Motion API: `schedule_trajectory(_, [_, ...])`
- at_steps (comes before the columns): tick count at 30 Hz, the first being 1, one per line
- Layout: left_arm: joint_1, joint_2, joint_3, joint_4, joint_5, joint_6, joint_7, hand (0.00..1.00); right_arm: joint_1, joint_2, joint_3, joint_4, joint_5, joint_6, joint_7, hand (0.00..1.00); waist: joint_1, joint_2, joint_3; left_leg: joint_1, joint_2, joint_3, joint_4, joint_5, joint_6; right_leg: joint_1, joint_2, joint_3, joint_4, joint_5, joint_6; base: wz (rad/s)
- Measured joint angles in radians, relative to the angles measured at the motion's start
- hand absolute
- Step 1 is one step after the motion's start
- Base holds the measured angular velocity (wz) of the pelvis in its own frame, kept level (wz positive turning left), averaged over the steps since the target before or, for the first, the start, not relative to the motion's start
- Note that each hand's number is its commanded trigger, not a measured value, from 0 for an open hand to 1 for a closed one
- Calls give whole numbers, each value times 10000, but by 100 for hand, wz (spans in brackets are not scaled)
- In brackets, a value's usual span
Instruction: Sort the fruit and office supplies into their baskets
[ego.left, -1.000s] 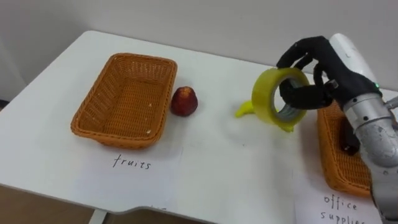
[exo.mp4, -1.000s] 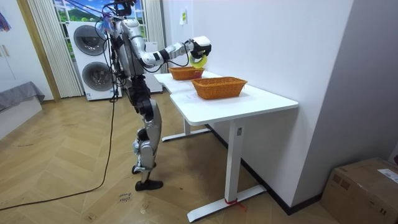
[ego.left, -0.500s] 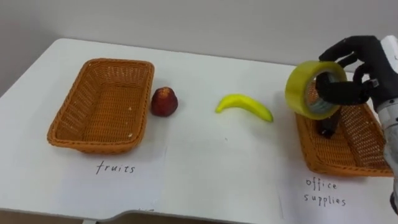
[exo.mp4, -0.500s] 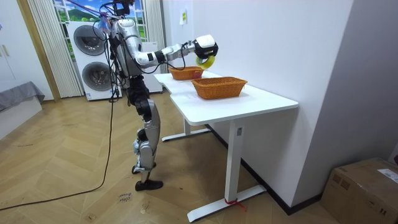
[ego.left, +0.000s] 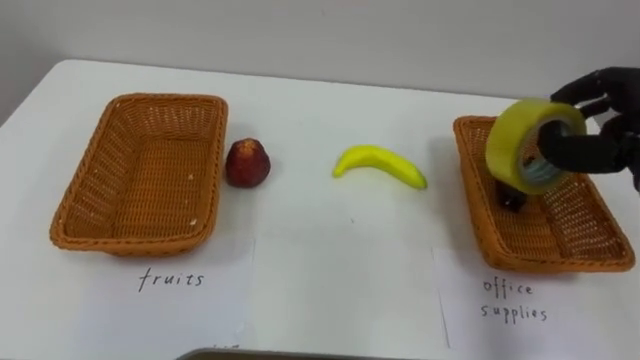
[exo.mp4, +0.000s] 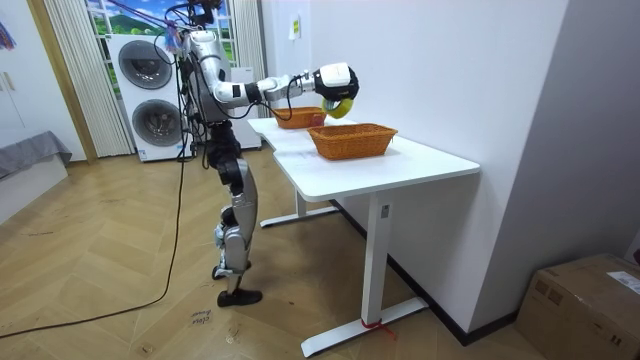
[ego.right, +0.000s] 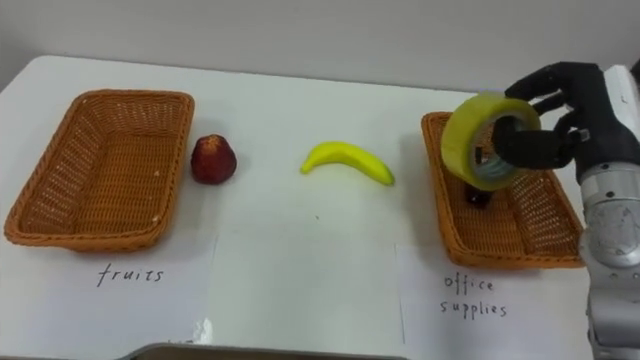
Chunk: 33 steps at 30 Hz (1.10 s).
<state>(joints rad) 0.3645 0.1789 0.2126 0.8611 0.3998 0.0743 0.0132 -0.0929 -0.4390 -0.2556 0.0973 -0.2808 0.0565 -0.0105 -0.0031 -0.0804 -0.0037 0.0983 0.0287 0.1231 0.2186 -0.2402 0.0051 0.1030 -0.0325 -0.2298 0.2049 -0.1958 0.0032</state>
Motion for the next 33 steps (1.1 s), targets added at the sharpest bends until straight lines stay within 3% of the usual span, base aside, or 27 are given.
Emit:
schedule_trajectory(9, [34, 59, 7, 3, -169, 80, 20, 0, 0, 0, 0, 465, -14, 123, -48, 100, -16, -236, 9, 11, -15, 70, -52, 1, 4, -40, 1, 65, 4, 12, -6, -3])
schedule_trajectory(32, [34, 60, 3, 238, -190, 84, 280, 0, 168, 0, 0, 604, -84, 123, -49, 100, -18, -108, 44, 26, -11, 82, -143, 2, 3, -73, 12, 79, -3, 14, -2, 0])
schedule_trajectory(33, [32, 60, 3, 238, -192, 84, 287, 0, 168, 0, 0, 605, -84, 123, -49, 96, -18, -101, 41, 26, -11, 82, -144, 2, 3, -74, 12, 81, -3, 14, -2, 0])
